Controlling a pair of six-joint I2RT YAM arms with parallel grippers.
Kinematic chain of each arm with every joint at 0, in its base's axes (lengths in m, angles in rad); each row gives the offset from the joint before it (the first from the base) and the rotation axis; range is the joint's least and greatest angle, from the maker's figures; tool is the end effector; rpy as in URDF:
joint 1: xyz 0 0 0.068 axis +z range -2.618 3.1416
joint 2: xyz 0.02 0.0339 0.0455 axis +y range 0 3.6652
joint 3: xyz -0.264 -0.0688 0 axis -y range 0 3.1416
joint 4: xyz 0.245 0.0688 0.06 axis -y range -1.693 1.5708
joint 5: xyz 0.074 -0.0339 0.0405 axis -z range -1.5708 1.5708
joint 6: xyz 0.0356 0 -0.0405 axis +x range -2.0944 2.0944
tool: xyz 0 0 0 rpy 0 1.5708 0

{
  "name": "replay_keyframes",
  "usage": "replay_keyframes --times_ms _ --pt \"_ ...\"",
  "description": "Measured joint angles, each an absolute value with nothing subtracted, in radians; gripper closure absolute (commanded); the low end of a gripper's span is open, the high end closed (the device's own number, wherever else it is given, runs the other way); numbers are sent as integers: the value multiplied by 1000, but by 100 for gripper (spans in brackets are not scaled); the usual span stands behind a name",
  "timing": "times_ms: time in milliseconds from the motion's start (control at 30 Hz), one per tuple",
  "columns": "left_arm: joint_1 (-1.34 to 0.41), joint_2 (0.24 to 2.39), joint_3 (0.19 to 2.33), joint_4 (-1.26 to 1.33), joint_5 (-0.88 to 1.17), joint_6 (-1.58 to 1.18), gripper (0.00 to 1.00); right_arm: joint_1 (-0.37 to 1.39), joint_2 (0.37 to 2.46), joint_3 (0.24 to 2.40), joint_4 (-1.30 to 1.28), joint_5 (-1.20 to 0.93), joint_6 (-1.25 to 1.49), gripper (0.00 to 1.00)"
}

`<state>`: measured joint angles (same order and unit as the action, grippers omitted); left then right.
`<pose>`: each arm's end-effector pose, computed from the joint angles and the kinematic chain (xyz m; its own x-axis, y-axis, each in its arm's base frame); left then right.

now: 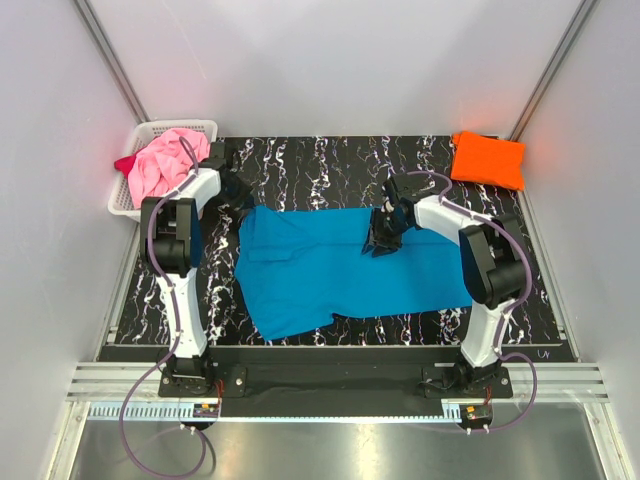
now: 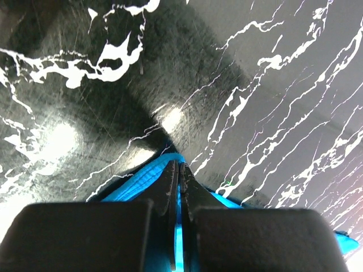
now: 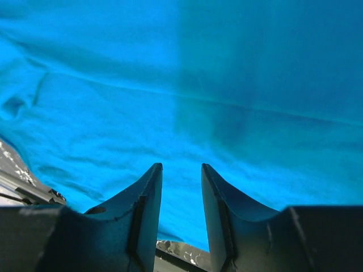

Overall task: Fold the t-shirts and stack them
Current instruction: Fold the tshirt

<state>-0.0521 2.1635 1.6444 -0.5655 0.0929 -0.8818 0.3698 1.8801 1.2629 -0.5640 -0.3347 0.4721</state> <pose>0.4603 -0.0273 0.1663 -0.6348 -0.7365 -0.2338 -0.6210 0.6663 -0.4128 0.3461 0.1467 0.1725 -0.9763 0.0822 -0.2001 -0.0154 0.8962 0.4434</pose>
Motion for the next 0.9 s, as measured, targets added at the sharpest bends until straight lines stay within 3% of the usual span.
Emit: replay_keyframes --times_ms 900 --pt "-54 2174 1733 -405 80 -767 100 375 1980 1305 -561 -326 497 62"
